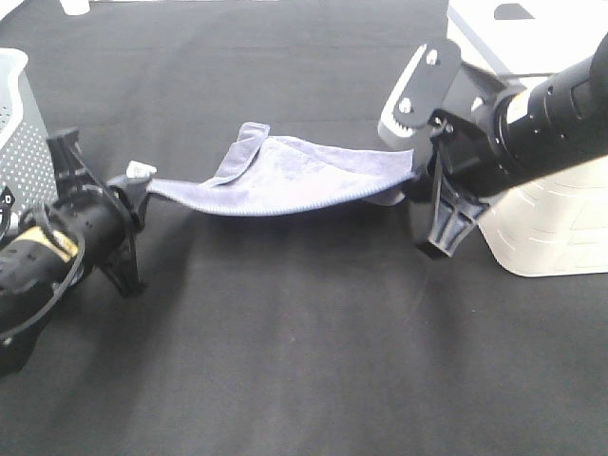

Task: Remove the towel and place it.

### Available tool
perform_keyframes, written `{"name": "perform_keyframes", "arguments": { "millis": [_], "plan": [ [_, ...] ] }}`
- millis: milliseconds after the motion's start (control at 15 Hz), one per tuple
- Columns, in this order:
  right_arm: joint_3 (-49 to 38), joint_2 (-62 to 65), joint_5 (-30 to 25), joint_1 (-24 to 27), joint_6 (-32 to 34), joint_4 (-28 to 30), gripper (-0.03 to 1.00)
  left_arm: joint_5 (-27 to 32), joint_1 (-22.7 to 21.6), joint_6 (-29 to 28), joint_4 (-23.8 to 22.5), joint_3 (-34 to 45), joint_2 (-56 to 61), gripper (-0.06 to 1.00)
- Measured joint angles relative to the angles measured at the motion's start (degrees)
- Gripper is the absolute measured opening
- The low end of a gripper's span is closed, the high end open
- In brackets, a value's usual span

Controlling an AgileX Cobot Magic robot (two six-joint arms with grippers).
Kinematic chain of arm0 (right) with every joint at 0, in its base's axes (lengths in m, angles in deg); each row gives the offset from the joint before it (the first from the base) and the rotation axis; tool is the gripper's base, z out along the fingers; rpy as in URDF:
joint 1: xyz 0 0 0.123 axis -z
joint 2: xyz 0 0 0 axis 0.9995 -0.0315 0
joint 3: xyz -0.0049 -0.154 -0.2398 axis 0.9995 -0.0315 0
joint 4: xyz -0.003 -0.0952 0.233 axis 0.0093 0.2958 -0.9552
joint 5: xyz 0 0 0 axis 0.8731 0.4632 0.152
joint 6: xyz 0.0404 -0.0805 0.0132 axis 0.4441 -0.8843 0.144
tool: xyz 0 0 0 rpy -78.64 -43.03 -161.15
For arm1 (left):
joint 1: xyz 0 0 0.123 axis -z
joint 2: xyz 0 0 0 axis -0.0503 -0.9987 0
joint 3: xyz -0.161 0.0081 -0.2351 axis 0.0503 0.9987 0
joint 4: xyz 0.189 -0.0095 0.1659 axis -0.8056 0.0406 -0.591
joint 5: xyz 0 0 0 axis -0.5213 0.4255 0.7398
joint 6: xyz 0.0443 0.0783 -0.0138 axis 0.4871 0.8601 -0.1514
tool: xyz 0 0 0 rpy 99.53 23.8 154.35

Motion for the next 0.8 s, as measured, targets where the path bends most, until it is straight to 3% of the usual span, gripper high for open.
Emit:
{"name": "perform_keyframes", "arguments": {
  "millis": [200,400,800],
  "plan": [
    [0.0,0.0,-8.42,0.0,-5.33,-2.81,0.02,-0.06,0.0,-4.98,-2.75,3.55,0.06,0.0],
    [0.0,-0.23,-14.78,0.0,-9.57,-5.61,0.02,-0.11,0.0,-6.36,-4.7,6.88,0.06,0.0],
    [0.0,-8.19,-16.44,0.0,-9.51,-6.82,0.02,-0.17,0.0,-7.16,-10.2,7.79,0.06,0.0]
  ]
}}
